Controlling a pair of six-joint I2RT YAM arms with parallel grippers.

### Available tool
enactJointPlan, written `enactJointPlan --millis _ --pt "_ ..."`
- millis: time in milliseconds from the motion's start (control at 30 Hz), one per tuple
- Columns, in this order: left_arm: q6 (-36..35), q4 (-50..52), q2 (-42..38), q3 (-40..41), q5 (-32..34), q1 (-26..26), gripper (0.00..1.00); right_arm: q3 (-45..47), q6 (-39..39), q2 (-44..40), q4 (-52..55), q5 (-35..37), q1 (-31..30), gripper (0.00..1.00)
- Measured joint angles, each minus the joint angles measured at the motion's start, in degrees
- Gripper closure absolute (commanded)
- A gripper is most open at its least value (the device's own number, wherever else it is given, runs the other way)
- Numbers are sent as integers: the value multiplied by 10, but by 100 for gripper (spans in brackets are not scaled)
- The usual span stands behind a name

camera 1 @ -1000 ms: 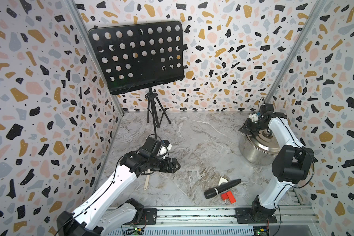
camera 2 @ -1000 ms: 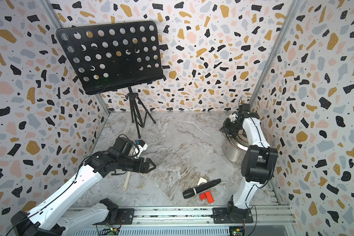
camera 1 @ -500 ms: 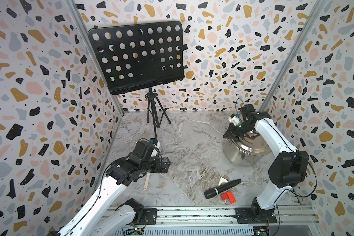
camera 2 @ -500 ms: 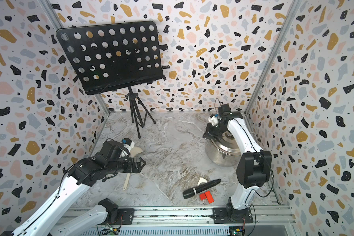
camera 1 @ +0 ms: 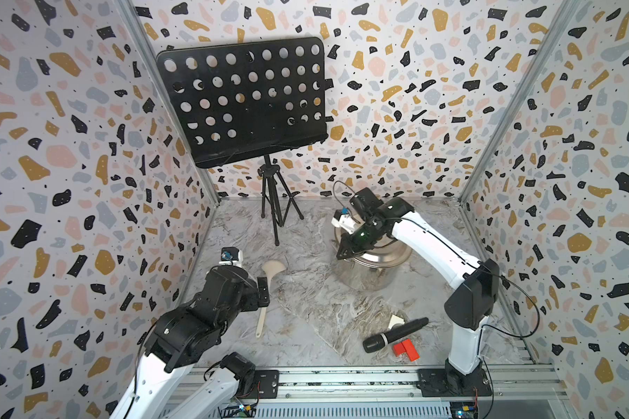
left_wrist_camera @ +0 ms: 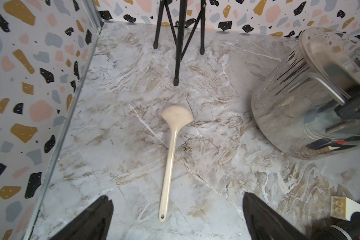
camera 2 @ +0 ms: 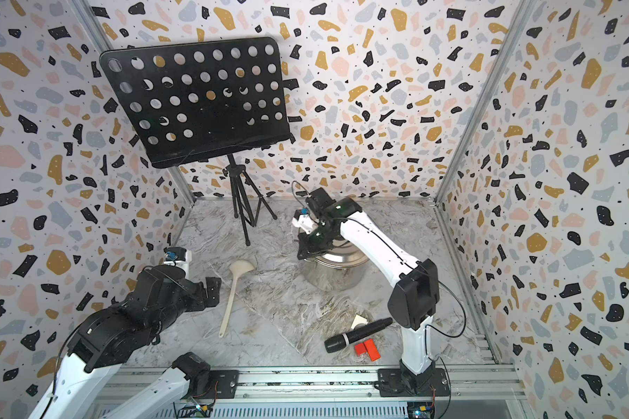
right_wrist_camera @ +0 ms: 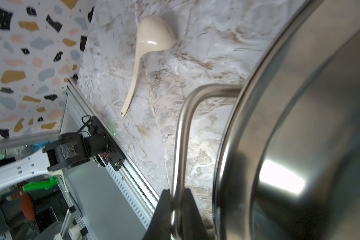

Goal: Stir the soup with a spoon
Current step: Move the pan to the center of the board.

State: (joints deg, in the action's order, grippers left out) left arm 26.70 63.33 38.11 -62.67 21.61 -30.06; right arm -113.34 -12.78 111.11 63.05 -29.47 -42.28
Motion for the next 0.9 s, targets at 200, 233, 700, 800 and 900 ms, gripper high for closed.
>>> enactJointPlan --millis 200,233,700,800,900 --pt "-2 12 -14 0 21 0 0 -12 50 21 22 9 -73 100" --pt "-4 11 -15 0 22 0 0 -12 56 21 27 12 -81 100" --pt "1 -23 -23 32 12 0 0 0 76 16 35 61 -101 63" --pt "8 -38 -26 45 -3 0 0 1 75 3 33 72 -101 56" --pt "12 -49 -28 55 -11 0 1 1 74 -20 32 76 -101 48"
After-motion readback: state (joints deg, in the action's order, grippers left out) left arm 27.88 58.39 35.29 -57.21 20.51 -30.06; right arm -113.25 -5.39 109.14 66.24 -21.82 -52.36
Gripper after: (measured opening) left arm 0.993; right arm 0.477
